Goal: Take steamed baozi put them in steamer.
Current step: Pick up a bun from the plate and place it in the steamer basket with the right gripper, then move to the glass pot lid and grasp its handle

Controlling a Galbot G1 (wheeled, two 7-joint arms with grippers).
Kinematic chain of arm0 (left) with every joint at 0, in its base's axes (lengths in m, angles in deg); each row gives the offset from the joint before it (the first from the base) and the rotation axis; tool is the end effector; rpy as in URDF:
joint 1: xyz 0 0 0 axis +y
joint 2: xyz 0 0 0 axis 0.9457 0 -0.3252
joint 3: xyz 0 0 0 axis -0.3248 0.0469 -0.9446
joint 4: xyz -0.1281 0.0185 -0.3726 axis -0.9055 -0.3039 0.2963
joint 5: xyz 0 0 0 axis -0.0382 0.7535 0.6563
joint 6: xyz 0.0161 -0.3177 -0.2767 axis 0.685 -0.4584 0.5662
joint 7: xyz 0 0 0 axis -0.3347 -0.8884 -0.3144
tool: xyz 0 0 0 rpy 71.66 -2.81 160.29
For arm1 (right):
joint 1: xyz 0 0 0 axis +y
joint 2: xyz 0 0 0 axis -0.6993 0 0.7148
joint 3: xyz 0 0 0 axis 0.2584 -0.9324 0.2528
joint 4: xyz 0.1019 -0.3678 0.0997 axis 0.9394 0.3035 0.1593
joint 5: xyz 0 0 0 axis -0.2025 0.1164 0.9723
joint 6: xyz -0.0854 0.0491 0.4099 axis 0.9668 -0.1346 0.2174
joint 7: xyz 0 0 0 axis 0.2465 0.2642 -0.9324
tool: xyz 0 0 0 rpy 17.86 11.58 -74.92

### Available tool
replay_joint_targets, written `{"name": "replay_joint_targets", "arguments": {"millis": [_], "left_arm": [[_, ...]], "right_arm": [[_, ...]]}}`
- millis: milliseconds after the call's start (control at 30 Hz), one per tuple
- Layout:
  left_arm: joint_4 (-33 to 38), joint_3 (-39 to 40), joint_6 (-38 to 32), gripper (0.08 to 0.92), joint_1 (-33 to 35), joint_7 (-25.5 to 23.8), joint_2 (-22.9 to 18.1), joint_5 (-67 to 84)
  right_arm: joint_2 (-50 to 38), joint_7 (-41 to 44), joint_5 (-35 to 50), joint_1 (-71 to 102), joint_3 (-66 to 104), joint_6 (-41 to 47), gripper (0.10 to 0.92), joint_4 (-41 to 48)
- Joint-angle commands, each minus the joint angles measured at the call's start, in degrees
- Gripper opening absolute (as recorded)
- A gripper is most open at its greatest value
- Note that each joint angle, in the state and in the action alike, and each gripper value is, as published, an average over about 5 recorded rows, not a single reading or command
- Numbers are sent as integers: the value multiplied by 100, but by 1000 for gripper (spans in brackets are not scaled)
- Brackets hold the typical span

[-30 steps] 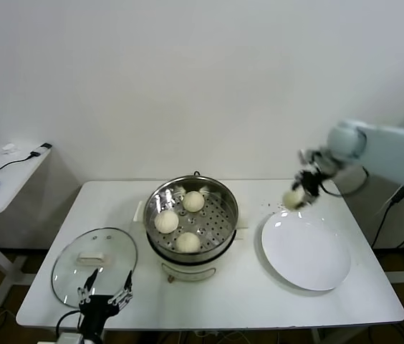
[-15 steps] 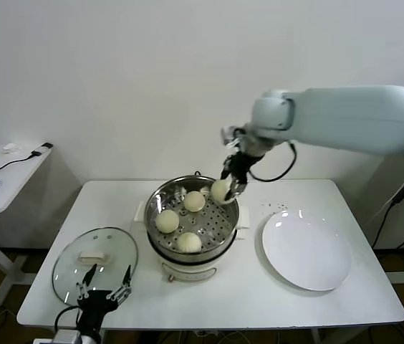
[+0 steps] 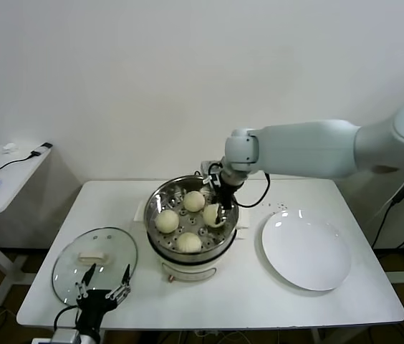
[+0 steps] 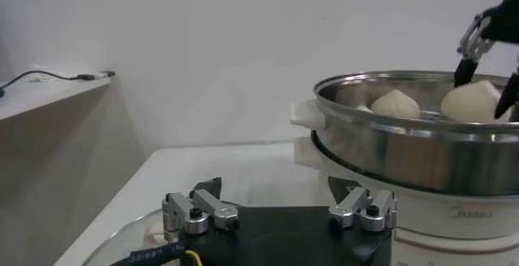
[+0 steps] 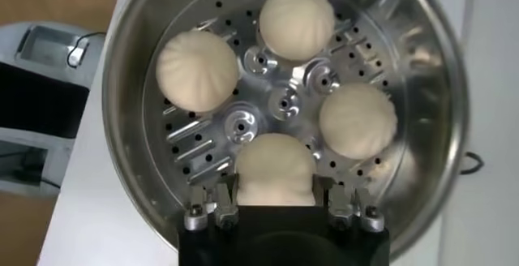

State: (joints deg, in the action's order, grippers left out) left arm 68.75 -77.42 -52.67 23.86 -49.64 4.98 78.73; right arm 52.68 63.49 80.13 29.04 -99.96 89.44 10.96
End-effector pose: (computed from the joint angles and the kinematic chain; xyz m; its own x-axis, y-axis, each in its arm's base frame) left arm 0.1510 0.0524 -0.3500 -0.9630 -0.0178 0.2688 -0.0067 0.9991 0.0421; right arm 0.6246 0.1441 -0.1147 -0.0896 -0.1862 0.9784 -0.9742 -0.1879 -0.1250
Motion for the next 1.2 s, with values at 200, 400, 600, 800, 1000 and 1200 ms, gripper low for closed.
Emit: {"name": "replay_joint_targets", "arguments": {"millis": [200, 400, 600, 800, 1000, 1200], "left_arm": [[16, -28, 45, 823, -16, -4, -9, 28], [86, -30, 87, 823, 11, 0, -11, 33], [195, -12, 249, 823, 59, -32, 16, 162], [197, 5, 218, 823, -89, -95, 34, 344], [36, -32, -70, 823, -322, -79, 77, 249], [-371, -127, -698, 823, -522, -59, 119, -543]], "right_arm": [[122, -17, -69, 338, 246, -197, 720, 377], [-207, 533, 225, -147, 566, -660, 815, 379], [-1343, 76, 505, -306, 1495, -701, 823, 20], [-2754, -1819, -115, 809, 3316, -781, 823, -293], [-4087, -3680, -607, 3114, 5712, -1039, 823, -691], [-4954, -3954, -1758, 7152, 9210, -1631, 823, -1257]]}}
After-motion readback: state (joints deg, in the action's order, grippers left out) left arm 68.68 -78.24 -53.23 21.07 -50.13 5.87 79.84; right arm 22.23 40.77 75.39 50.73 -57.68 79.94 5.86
